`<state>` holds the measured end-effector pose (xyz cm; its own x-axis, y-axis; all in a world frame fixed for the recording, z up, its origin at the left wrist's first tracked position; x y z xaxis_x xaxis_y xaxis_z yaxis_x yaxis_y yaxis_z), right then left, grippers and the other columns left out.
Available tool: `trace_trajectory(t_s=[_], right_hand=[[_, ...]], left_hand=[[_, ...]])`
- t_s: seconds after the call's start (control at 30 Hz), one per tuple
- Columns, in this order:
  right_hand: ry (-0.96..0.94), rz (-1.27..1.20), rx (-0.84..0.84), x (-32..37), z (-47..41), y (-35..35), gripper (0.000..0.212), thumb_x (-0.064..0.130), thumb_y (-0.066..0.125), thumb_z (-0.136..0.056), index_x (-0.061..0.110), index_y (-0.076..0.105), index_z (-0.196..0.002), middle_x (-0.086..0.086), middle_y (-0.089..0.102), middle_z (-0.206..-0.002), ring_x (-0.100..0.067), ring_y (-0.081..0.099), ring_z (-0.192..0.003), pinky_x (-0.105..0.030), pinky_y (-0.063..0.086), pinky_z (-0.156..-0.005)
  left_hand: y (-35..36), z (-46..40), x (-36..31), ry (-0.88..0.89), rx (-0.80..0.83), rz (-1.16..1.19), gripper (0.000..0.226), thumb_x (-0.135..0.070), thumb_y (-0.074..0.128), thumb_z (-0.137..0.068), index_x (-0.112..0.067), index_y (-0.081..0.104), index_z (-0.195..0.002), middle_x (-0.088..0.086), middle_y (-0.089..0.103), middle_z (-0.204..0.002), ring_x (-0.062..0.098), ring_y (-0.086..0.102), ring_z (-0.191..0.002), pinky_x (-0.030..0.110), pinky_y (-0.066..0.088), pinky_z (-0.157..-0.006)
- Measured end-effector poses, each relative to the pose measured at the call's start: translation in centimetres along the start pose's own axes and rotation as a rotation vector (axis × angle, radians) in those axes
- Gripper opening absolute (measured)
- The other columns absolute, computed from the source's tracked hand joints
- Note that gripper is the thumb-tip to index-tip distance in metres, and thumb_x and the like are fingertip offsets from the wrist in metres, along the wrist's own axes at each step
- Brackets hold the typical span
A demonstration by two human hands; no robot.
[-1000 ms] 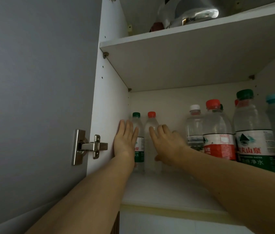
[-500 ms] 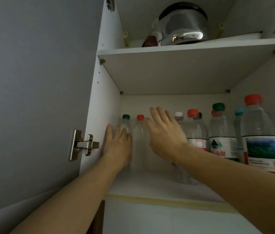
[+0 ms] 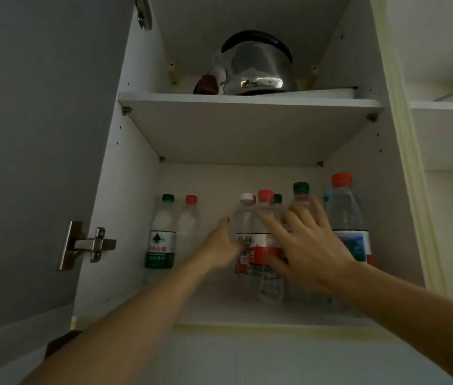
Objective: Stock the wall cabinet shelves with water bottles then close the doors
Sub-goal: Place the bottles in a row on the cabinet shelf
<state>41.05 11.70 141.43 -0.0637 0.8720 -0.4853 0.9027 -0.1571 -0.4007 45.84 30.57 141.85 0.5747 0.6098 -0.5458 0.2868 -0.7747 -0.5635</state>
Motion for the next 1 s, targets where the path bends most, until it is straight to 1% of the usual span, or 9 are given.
trace_trajectory(t_s=[0.13, 0.4, 0.5, 0.6, 0.67, 0.8, 0.87, 0.93, 1.0], right_hand=[[0.003, 0.021, 0.019, 0.8, 0.2, 1.4, 0.089, 0.084, 0.012, -0.084, 0.036, -0.004, -0.158, -0.021, 0.031, -0.159, -0.041, 0.015, -0.153, -0.068, -0.012, -0.117], [0.126, -0.008, 0.021, 3.0, 0.2, 2.7, 0.102, 0.087, 0.029, -0.078, 0.035, -0.002, -0.159, -0.029, 0.031, -0.157, -0.047, 0.012, -0.152, -0.068, -0.012, -0.117], [0.166, -0.027, -0.006, 3.4, 0.1, 2.2, 0.098, 0.082, 0.044, -0.077, 0.035, 0.015, -0.158, -0.026, 0.046, -0.146, -0.047, 0.028, -0.145, -0.068, 0.005, -0.119], [0.206, -0.034, -0.070, 4.1, 0.0, 2.1, 0.088, 0.076, 0.053, -0.079, 0.034, 0.029, -0.152, -0.023, 0.056, -0.133, -0.045, 0.043, -0.133, -0.066, 0.026, -0.111], [0.228, -0.016, -0.097, 4.3, -0.2, 1.9, 0.085, 0.074, 0.053, -0.080, 0.032, 0.030, -0.150, -0.021, 0.057, -0.128, -0.043, 0.046, -0.123, -0.060, 0.034, -0.103], [0.296, -0.055, -0.027, 4.3, -0.4, 1.6, 0.095, 0.077, 0.052, -0.083, 0.029, 0.012, -0.155, -0.017, 0.053, -0.130, -0.037, 0.046, -0.117, -0.051, 0.039, -0.097], [0.357, -0.218, 0.001, 4.4, -0.5, 1.4, 0.103, 0.072, 0.061, -0.082, 0.031, 0.001, -0.155, -0.016, 0.055, -0.128, -0.036, 0.056, -0.114, -0.048, 0.050, -0.089], [0.410, -0.383, 0.019, 4.6, -0.4, 1.8, 0.110, 0.062, 0.070, -0.083, 0.036, -0.011, -0.153, -0.013, 0.064, -0.113, -0.032, 0.066, -0.097, -0.044, 0.055, -0.073], [0.481, -0.561, 0.078, 5.1, -0.3, 2.4, 0.115, 0.051, 0.073, -0.085, 0.038, -0.020, -0.150, -0.006, 0.067, -0.103, -0.027, 0.069, -0.086, -0.041, 0.055, -0.071]], left_hand=[[1.6, -0.6, 0.5, 0.014, 0.091, 0.125, 0.064, -0.034, 0.055, -0.103, -0.022, 0.021, -0.155, 0.005, 0.053, -0.142, 0.022, 0.057, -0.123, 0.045, 0.049, -0.107], [1.0, -0.9, 1.1, 0.037, 0.108, 0.213, 0.070, -0.029, 0.066, -0.097, -0.025, 0.024, -0.153, 0.002, 0.057, -0.135, 0.021, 0.060, -0.120, 0.047, 0.055, -0.100], [0.4, -0.8, 1.5, 0.038, 0.107, 0.198, 0.069, -0.032, 0.066, -0.097, -0.029, 0.025, -0.152, 0.000, 0.058, -0.132, 0.019, 0.062, -0.117, 0.048, 0.055, -0.099], [-0.7, -0.8, 2.5, 0.007, 0.087, 0.148, 0.074, -0.022, 0.070, -0.094, -0.026, 0.024, -0.152, 0.002, 0.058, -0.132, 0.022, 0.062, -0.117, 0.049, 0.054, -0.100], [-1.5, -0.9, 3.3, -0.026, 0.060, 0.073, 0.082, -0.020, 0.072, -0.093, -0.025, 0.019, -0.155, 0.004, 0.055, -0.137, 0.024, 0.058, -0.123, 0.048, 0.051, -0.104], [-3.4, -0.8, 4.7, -0.185, 0.025, -0.042, 0.086, -0.026, 0.071, -0.094, -0.019, 0.013, -0.157, 0.012, 0.050, -0.143, 0.029, 0.055, -0.124, 0.043, 0.054, -0.099], [-4.0, -0.8, 5.0, -0.248, 0.027, -0.066, 0.078, -0.028, 0.070, -0.095, -0.017, 0.020, -0.154, 0.014, 0.050, -0.141, 0.032, 0.056, -0.120, 0.046, 0.057, -0.095], [-4.2, -1.0, 5.2, -0.281, 0.032, -0.064, 0.072, -0.027, 0.070, -0.095, -0.014, 0.027, -0.151, 0.016, 0.050, -0.140, 0.033, 0.057, -0.119, 0.049, 0.058, -0.092], [-4.1, -1.4, 5.4, -0.291, 0.026, -0.078, 0.068, -0.026, 0.070, -0.095, -0.013, 0.030, -0.148, 0.016, 0.051, -0.139, 0.033, 0.058, -0.118, 0.049, 0.059, -0.091]])
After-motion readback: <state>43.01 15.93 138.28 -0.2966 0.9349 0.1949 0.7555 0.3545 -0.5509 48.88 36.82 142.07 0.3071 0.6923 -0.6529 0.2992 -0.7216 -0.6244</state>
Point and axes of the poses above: each hand's wrist, its own z-axis away from the middle knuckle, its own y-axis out of the palm, x = y × z, the point moved 1 cm from there along -z, towards the middle knuckle
